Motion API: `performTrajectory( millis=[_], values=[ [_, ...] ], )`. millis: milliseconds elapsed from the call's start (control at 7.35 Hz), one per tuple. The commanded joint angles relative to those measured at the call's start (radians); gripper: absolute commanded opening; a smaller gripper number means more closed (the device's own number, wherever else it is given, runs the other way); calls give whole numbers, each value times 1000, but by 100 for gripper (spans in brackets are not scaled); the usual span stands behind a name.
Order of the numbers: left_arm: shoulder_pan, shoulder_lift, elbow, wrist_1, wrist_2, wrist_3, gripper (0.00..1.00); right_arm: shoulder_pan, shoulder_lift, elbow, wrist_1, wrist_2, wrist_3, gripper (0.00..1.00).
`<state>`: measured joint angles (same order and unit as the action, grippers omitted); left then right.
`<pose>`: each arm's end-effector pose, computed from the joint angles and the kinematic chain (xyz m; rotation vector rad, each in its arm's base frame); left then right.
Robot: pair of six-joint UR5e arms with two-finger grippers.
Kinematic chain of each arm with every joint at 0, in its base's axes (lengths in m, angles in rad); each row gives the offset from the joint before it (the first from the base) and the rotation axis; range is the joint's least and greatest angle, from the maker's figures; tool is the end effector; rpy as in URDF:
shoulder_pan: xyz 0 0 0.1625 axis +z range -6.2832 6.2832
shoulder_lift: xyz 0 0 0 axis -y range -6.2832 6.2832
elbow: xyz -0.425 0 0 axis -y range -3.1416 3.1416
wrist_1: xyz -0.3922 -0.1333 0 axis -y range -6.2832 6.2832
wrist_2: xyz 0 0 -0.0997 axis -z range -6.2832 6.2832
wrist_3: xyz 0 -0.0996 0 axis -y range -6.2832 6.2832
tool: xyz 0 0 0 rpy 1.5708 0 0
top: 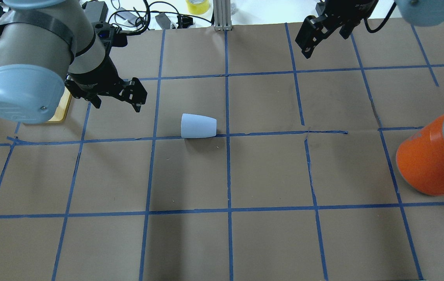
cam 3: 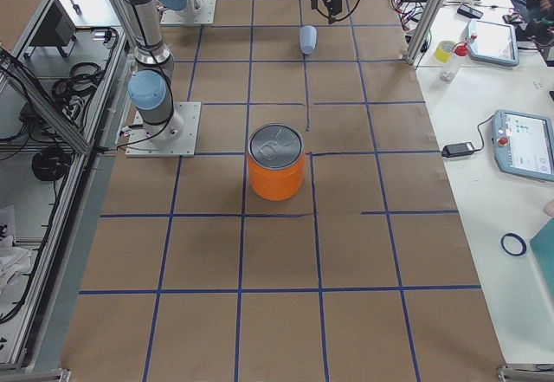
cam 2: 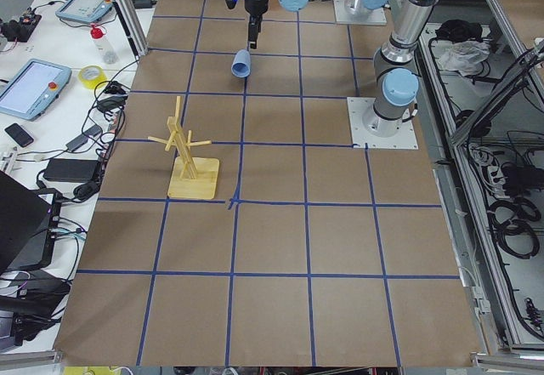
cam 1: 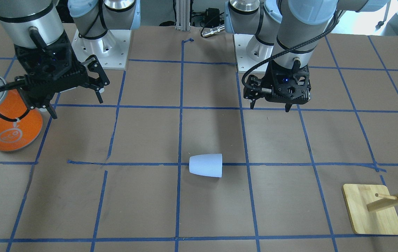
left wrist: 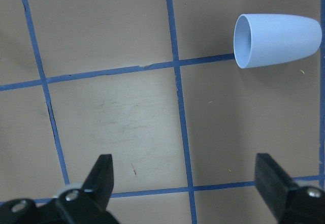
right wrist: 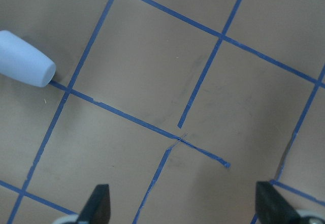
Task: Flip cup
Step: 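Reach the left gripper to the cup's open end lying on its side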
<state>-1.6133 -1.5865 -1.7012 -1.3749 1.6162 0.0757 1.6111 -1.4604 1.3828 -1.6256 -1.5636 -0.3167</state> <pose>-0.1499 -0.4933 0.4359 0.1810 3.0892 -0.0759 0.1561 -0.5440 0.5298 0.5554 -3.0739 0.2067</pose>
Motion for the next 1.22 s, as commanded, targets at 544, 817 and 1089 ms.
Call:
performTrajectory(
  millis=[544, 817, 1089],
  values=[
    [28, -44, 0, 103, -146, 39, 100, -4, -23, 10, 7, -64, 465, 100],
    [127, -119, -11, 129, -287, 148, 100, -5, -17, 12, 23, -47, 447, 100],
    [133, -193, -41, 163, -455, 171, 98, -8, -26, 12, 26, -49, 417, 100]
  ],
)
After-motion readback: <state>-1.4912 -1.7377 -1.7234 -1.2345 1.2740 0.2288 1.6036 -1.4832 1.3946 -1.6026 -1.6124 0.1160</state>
